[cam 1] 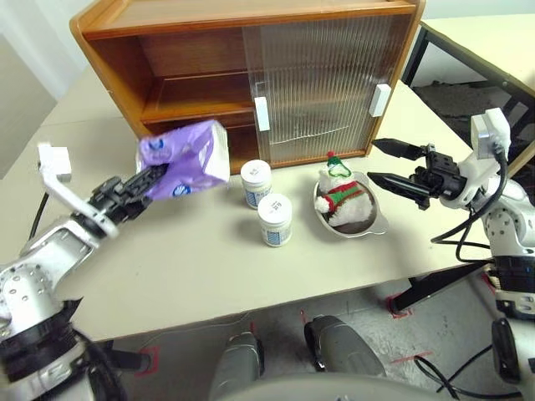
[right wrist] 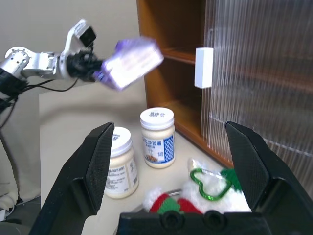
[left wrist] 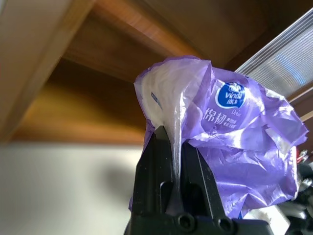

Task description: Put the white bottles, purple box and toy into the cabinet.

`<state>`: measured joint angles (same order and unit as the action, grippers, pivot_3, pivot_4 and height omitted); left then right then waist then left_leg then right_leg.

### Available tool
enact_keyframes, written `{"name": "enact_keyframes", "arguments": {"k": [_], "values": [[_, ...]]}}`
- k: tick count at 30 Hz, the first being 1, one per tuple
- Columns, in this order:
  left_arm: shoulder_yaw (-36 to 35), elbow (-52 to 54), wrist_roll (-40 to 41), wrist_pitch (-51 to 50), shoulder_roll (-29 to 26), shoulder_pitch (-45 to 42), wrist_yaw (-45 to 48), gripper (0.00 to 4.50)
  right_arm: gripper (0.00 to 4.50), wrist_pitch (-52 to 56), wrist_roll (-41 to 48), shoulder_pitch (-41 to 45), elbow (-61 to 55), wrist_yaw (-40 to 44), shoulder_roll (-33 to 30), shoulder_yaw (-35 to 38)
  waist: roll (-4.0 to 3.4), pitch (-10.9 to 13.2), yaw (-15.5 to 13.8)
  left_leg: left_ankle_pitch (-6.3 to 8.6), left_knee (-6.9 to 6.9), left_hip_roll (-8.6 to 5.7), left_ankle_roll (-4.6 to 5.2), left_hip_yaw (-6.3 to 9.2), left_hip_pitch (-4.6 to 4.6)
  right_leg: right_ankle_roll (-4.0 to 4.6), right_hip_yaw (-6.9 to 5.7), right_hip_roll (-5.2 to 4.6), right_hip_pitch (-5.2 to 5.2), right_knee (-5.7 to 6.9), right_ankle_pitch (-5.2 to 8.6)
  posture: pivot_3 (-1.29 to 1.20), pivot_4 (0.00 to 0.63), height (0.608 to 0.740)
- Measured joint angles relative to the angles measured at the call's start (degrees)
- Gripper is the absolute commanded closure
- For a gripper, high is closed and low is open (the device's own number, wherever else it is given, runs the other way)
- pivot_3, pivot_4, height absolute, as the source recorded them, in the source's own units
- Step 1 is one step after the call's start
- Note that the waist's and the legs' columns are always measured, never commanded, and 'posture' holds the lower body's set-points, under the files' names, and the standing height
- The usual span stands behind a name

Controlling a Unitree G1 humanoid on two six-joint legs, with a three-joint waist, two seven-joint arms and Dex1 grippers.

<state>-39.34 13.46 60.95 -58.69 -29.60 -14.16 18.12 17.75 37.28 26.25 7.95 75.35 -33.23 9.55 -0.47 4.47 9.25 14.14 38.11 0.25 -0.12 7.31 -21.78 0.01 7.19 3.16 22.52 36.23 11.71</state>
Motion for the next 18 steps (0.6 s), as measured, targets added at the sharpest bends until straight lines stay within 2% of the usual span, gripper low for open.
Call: {"name": "enact_keyframes", "arguments": {"k": [8, 18], "values": [[5.9, 0.1, -6.3, 8.9, 6.3, -11.0, -13.4, 4.49, 0.0, -0.3, 0.4, 0.0, -0.6, 0.5, 1.6, -0.1, 0.14, 0.0, -0.4, 0.0, 0.24, -0.17, 0.01, -0.4, 0.0, -0.06, -0.05, 0.07, -0.1, 0.0, -0.01, -0.21, 0.061, 0.74], [9.7, -5.0, -12.2, 17.2, 11.0, -16.2, -17.9, 4.49, 0.0, -0.7, 0.4, -0.8, -1.3, -1.3, 3.1, 0.0, 0.33, 0.0, -0.5, -0.01, 0.46, -0.2, 0.03, -0.41, 0.01, -0.2, -0.05, 0.08, -0.24, -0.01, -0.08, -0.23, 0.062, 0.74]]}}
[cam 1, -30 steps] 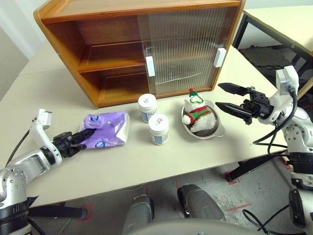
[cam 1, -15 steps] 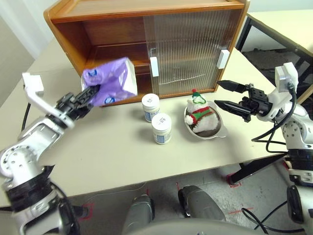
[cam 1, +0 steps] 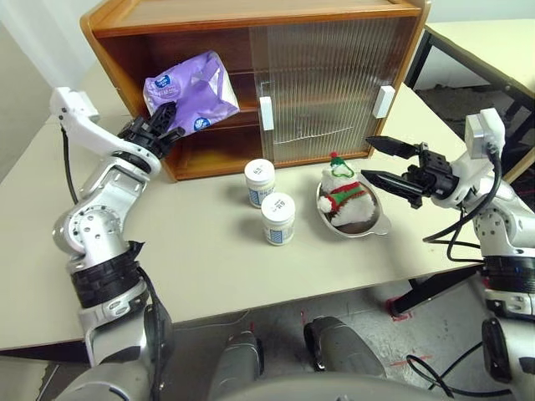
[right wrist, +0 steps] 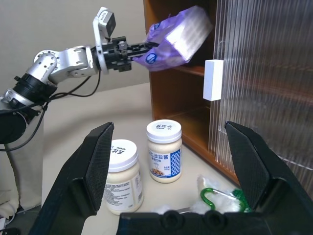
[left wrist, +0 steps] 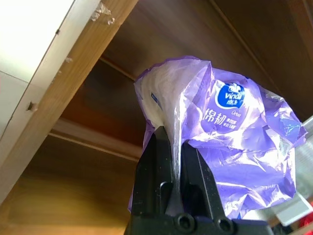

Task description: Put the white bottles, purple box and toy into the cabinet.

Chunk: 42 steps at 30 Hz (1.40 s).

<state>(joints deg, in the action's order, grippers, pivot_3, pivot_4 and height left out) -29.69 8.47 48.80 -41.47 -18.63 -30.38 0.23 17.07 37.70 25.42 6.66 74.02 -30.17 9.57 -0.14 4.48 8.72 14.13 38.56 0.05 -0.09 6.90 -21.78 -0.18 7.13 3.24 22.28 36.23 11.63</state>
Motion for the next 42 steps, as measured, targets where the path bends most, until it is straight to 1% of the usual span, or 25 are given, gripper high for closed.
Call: {"name": "enact_keyframes", "arguments": {"k": [7, 14, 17, 20, 25, 27, 31, 33, 35, 38, 41, 42], "values": [[1.6, -7.3, -4.1, 7.5, 3.3, -7.4, -1.2, 4.49, 0.0, -0.6, 0.0, -0.7, -0.9, -0.4, 1.0, -0.1, 0.05, 0.0, 0.2, 0.03, 0.24, -0.06, 0.04, 0.02, 0.0, -0.1, 0.01, -0.01, -0.16, -0.04, -0.04, -0.25, 0.062, 0.74], [3.9, -16.7, -8.8, 12.9, 3.9, -12.8, -0.9, 4.49, 0.0, -1.5, -0.4, -1.4, -1.7, -0.7, 1.3, -0.9, 0.08, 0.0, 0.6, 0.06, 0.21, -0.13, 0.1, 0.07, -0.05, -0.21, 0.0, -0.02, -0.15, -0.09, 0.0, -0.26, 0.058, 0.74], [4.2, -18.3, -9.8, 14.0, 4.0, -13.4, -0.4, 3.6, 0.0, -1.8, -0.5, -1.8, -1.7, -0.7, 1.1, -1.1, 0.08, 0.0, 0.8, 0.09, 0.2, -0.26, 0.15, 0.08, -0.08, -0.34, 0.01, -0.01, -0.15, -0.1, 0.07, -0.26, 0.053, 0.74], [4.2, -19.9, -10.3, 15.3, 4.1, -14.1, 0.5, 2.49, 0.0, -2.0, -0.5, -1.8, -1.7, -0.7, 0.9, -1.1, 0.08, 0.0, 1.1, 0.13, 0.2, -0.43, 0.21, 0.09, -0.11, -0.45, 0.02, -0.02, -0.14, -0.11, 0.14, -0.26, 0.053, 0.74], [4.2, -19.9, -10.6, 15.5, 4.0, -14.7, 1.2, 0.82, 0.0, -2.0, -0.5, -1.8, -1.7, -0.6, 0.8, -1.8, 0.09, 0.0, 1.2, 0.16, 0.25, -0.62, 0.33, 0.1, -0.12, -0.61, 0.04, -0.11, -0.22, -0.11, 0.22, -0.25, 0.054, 0.74], [4.2, -19.8, -10.7, 15.6, 4.0, -14.7, 1.6, 0.05, 0.0, -2.0, -0.5, -1.8, -1.7, -0.6, 0.8, -2.0, 0.1, 0.0, 1.2, 0.16, 0.27, -0.67, 0.35, 0.12, -0.12, -0.65, 0.04, -0.14, -0.24, -0.1, 0.24, -0.25, 0.054, 0.74], [4.2, -16.0, -10.4, 15.2, 3.9, -12.8, 2.2, 0.02, 0.0, -2.0, -0.5, -1.9, -1.8, -0.6, 1.0, -2.5, 0.11, 0.0, 1.2, 0.16, 0.26, -0.7, 0.37, 0.14, -0.12, -0.69, 0.04, -0.14, -0.26, -0.11, 0.26, -0.24, 0.058, 0.74], [4.7, -11.2, -9.5, 12.8, 3.4, -9.5, 2.5, 0.02, 0.0, -2.0, -0.5, -1.9, -2.0, -0.7, 1.1, -2.9, 0.1, 0.0, 1.3, 0.17, 0.24, -0.71, 0.38, 0.12, -0.09, -0.71, 0.02, -0.13, -0.27, -0.1, 0.28, -0.24, 0.061, 0.74], [7.3, -6.0, -9.6, 10.0, 0.9, -4.3, 4.7, 0.02, 0.0, -1.8, -0.5, -2.1, -2.1, -0.7, 1.2, -3.4, 0.11, 0.0, 1.4, 0.18, 0.24, -0.71, 0.37, 0.12, -0.1, -0.72, 0.0, -0.1, -0.24, -0.1, 0.29, -0.24, 0.061, 0.74], [10.6, -0.3, -11.4, 9.2, -3.6, 2.2, 9.0, 0.66, 0.0, -1.5, -0.5, -2.3, -2.2, -0.8, 1.3, -3.6, 0.12, 0.0, 1.4, 0.19, 0.24, -0.72, 0.36, 0.16, -0.1, -0.71, 0.0, -0.1, -0.23, -0.09, 0.28, -0.23, 0.066, 0.74], [11.3, 3.3, -12.6, 10.3, -5.2, 4.7, 12.0, 1.64, 0.0, -1.5, -0.5, -2.3, -2.4, -0.8, 1.6, -3.8, 0.19, 0.0, 1.0, 0.18, 0.28, -0.79, 0.34, 0.42, -0.1, -0.67, 0.1, -0.15, -0.27, -0.09, 0.26, -0.23, 0.067, 0.74], [11.8, 4.1, -13.2, 10.9, -5.8, 5.0, 12.9, 2.04, 0.0, -1.4, -0.5, -2.3, -2.6, -0.8, 1.7, -3.9, 0.19, 0.0, 0.7, 0.17, 0.28, -0.78, 0.34, 0.61, -0.11, -0.65, 0.15, -0.17, -0.28, -0.09, 0.26, -0.23, 0.068, 0.74]]}}
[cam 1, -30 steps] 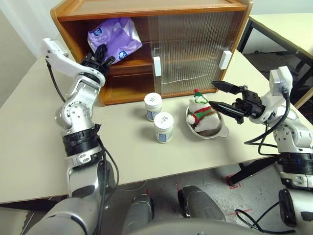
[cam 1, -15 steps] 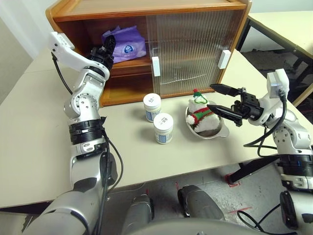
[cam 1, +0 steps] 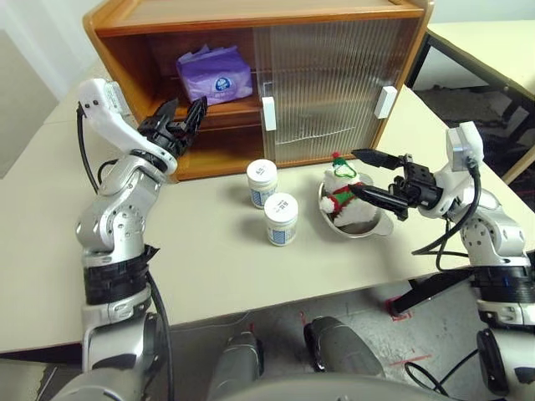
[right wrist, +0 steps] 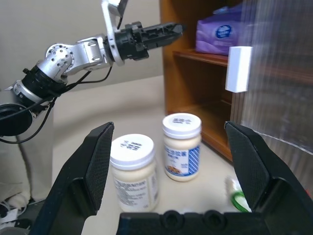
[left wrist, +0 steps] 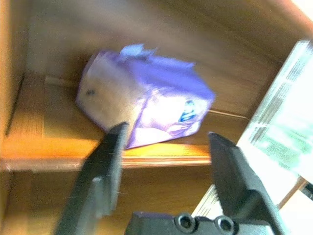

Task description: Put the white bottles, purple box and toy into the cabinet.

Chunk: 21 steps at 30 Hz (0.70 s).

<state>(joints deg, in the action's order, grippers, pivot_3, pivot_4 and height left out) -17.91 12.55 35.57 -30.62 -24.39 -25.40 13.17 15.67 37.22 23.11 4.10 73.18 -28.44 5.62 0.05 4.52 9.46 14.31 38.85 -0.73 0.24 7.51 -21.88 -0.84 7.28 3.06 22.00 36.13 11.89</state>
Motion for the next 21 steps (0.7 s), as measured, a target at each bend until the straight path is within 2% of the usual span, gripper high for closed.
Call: {"name": "enact_keyframes", "arguments": {"k": [3, 7, 21], "values": [[1.6, 0.3, -2.1, 1.5, -1.8, 0.1, 2.8, 3.09, 0.0, 0.2, 0.0, 0.0, -0.4, 0.0, 0.2, -0.3, 0.0, 0.0, -0.3, 0.0, -0.02, 0.07, -0.01, 0.31, 0.0, 0.03, 0.01, -0.09, 0.02, 0.0, -0.02, -0.23, 0.068, 0.74], [3.0, -4.2, -4.3, 4.6, -1.3, -2.9, 4.7, 4.47, 0.0, 0.4, 0.0, 0.1, -0.4, 0.0, 0.2, -0.3, 0.0, 0.0, -0.4, 0.01, -0.05, 0.4, -0.03, 0.39, -0.03, 0.03, -0.02, -0.33, 0.09, 0.0, -0.02, -0.23, 0.066, 0.74], [6.7, -28.1, -14.5, 13.6, -0.2, -14.4, 7.7, 4.47, 0.0, 0.4, 0.0, 0.3, -0.8, -0.5, 0.2, -0.4, 0.01, 0.0, -0.2, 0.18, -0.11, 0.21, 0.18, 0.11, -0.41, 0.48, -0.05, -0.2, 0.4, -0.11, -0.19, -0.26, 0.054, 0.74]]}}
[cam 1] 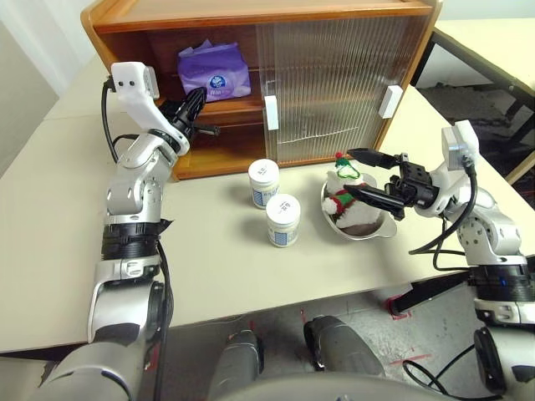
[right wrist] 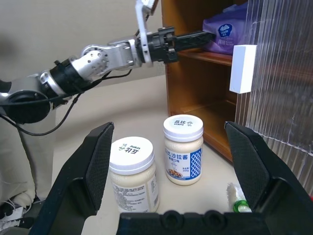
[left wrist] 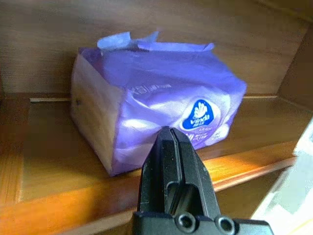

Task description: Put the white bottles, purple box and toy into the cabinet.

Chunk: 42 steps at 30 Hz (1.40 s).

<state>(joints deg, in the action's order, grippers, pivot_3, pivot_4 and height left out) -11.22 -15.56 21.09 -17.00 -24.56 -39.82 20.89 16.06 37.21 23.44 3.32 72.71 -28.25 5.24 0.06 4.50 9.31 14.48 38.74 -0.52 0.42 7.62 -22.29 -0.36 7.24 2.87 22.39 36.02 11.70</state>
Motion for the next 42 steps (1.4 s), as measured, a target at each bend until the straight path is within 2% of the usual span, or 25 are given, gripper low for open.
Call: {"name": "enact_keyframes", "arguments": {"k": [7, 14, 17, 20, 24, 28, 32, 37, 40, 42], "values": [[0.0, -9.2, -3.1, 4.2, -0.1, -4.8, 0.4, 4.47, 0.0, 0.0, 0.0, -0.2, -0.5, -0.5, 0.0, 0.0, 0.01, 0.0, 0.5, 0.01, 0.08, -0.01, 0.06, -0.04, -0.02, -0.5, 0.03, -0.01, -0.02, -0.01, 0.22, -0.27, 0.049, 0.74], [-0.7, -8.8, -2.5, 4.9, 0.2, -4.8, 0.8, 4.47, 0.0, 0.0, 0.0, -0.3, -0.6, -0.6, 0.0, 0.0, 0.01, 0.0, 1.2, 0.0, 0.09, -0.21, 0.07, -0.13, -0.03, -0.55, 0.0, -0.01, -0.03, -0.01, 0.22, -0.27, 0.055, 0.74], [-3.1, -0.7, 3.2, 2.6, 2.1, -0.1, 3.7, 3.89, 0.0, 0.0, 0.0, -0.5, -0.7, -0.6, 0.0, 0.1, 0.01, 0.0, 1.5, 0.01, 0.1, -0.28, 0.1, -0.29, -0.03, -0.55, -0.09, 0.01, -0.08, -0.01, 0.22, -0.27, 0.058, 0.74], [-3.3, 7.8, 8.3, -1.1, 2.7, 7.4, 8.4, 2.82, 0.0, 0.0, 0.0, -0.8, -0.8, -0.6, 0.0, 0.1, 0.01, 0.0, 1.8, 0.03, 0.12, -0.28, 0.13, -0.35, -0.02, -0.52, -0.07, 0.02, -0.1, 0.01, 0.21, -0.27, 0.06, 0.74], [-3.2, 15.0, 12.4, -6.1, 0.4, 16.7, 13.7, 1.37, 0.0, 0.0, 0.1, -1.0, -0.8, -0.5, -0.2, 0.2, 0.02, 0.0, 2.0, 0.02, 0.14, -0.19, 0.1, -0.17, 0.02, -0.54, 0.0, 0.02, -0.08, 0.05, 0.23, -0.27, 0.061, 0.74], [-4.9, 16.6, 12.3, -8.9, -2.7, 21.5, 12.6, 0.03, 0.0, 0.1, 0.1, -1.0, -0.8, -0.4, -0.4, 0.2, 0.02, 0.0, 2.2, -0.03, 0.14, -0.14, 0.03, -0.03, 0.17, -0.56, 0.03, 0.01, -0.13, 0.12, 0.24, -0.26, 0.062, 0.74], [-5.1, 16.4, 12.2, -9.0, -4.9, 25.6, 15.9, 0.03, 0.0, 0.3, 0.1, -0.8, -0.8, -0.2, -0.4, 0.1, -0.04, 0.0, 2.2, -0.07, 0.1, 0.22, -0.02, 0.07, 0.18, -0.54, 0.02, -0.25, -0.09, 0.14, 0.23, -0.25, 0.059, 0.74], [1.0, 14.5, 8.1, -7.2, -6.6, 31.4, 22.0, 0.03, 0.0, 0.3, 0.1, 0.2, -0.5, 0.2, -0.4, 0.1, -0.08, -0.1, 2.2, -0.02, 0.02, 0.21, -0.09, 0.09, -0.04, -0.45, -0.03, -0.36, 0.19, 0.14, 0.26, -0.25, 0.06, 0.74], [1.6, 12.6, 6.3, -5.3, -6.3, 31.6, 22.5, 0.03, 0.0, 0.3, 0.1, 0.3, -0.5, 0.3, -0.5, 0.1, -0.09, -0.1, 2.1, -0.02, 0.0, 0.25, -0.09, 0.12, -0.32, 0.16, -0.09, -0.36, 0.46, 0.16, -0.08, -0.25, 0.06, 0.74], [2.5, 11.5, 4.5, -3.8, -6.3, 31.6, 22.6, 0.03, 0.0, 0.3, 0.1, 0.3, -0.4, 0.3, -0.5, 0.1, -0.15, -0.2, 2.1, -0.01, -0.03, 0.25, -0.08, 0.1, -0.43, 0.2, -0.09, -0.36, 0.55, 0.16, -0.06, -0.25, 0.06, 0.74]]}}
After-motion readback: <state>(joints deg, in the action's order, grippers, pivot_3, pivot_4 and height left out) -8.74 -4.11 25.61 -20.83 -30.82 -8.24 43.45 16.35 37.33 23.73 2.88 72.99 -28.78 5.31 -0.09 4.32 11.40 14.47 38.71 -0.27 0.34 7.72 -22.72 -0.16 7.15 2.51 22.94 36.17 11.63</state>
